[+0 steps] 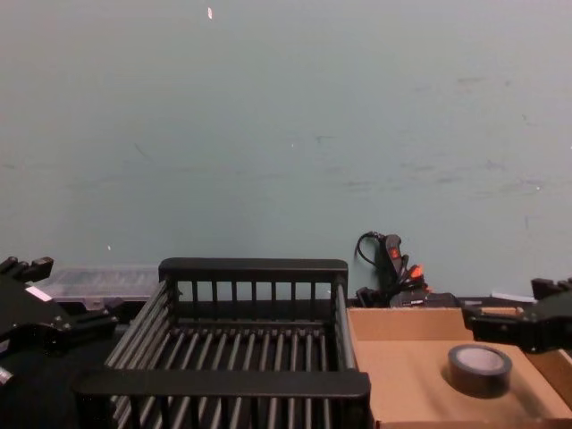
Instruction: Pick up the white tape and place it into the black box , Pick up the silver tape and place it into the brown box.
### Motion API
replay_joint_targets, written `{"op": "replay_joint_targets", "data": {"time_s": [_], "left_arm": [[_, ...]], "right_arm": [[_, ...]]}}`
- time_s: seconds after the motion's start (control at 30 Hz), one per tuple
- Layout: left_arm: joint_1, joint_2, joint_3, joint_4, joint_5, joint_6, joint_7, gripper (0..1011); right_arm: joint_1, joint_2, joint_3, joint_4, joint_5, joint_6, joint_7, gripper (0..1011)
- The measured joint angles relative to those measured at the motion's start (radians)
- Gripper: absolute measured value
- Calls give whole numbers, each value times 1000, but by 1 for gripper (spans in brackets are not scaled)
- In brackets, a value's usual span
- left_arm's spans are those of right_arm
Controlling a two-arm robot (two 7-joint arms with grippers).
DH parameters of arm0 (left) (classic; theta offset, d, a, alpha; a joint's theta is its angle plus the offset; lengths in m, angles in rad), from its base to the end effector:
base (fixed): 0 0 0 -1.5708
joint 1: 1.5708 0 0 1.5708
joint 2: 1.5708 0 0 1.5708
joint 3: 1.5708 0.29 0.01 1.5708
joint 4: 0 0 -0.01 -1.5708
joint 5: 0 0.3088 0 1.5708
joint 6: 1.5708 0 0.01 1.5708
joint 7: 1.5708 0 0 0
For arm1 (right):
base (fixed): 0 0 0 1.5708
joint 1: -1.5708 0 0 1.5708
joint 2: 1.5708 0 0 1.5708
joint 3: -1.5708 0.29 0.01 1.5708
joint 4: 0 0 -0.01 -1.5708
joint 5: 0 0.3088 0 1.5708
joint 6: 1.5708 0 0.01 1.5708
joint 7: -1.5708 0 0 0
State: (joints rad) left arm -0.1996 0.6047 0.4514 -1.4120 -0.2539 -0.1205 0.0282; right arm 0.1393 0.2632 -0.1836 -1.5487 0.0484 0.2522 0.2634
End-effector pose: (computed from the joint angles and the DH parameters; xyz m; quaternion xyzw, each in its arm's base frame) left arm 0.3581 0.0827 -0.3022 0.1415 -0.1325 0.5799 0.7913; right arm 0.3631 -0.0226 -0.2666 -0.1468 -0.0106 -0.5476 0.8237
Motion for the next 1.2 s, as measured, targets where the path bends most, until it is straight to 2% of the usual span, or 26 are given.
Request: {"op": "replay_joint_targets", "data": {"time_s": [0.3,0.77,1.0,1.2], "left_arm": [[0,0,0,0,0,0,0,1001],[0,0,0,0,0,0,0,1001],[0,0,0,0,0,0,0,1001],[0,0,0,0,0,0,0,1001]], "right_arm": [[-64,48,-1,-110,24,68,34,1002],[-167,165,-39,-277,73,189,122,1002],[-193,190,-55,-322,94,264,127,1002],[-201,197,-74,-341,109,326,124,1002]]}}
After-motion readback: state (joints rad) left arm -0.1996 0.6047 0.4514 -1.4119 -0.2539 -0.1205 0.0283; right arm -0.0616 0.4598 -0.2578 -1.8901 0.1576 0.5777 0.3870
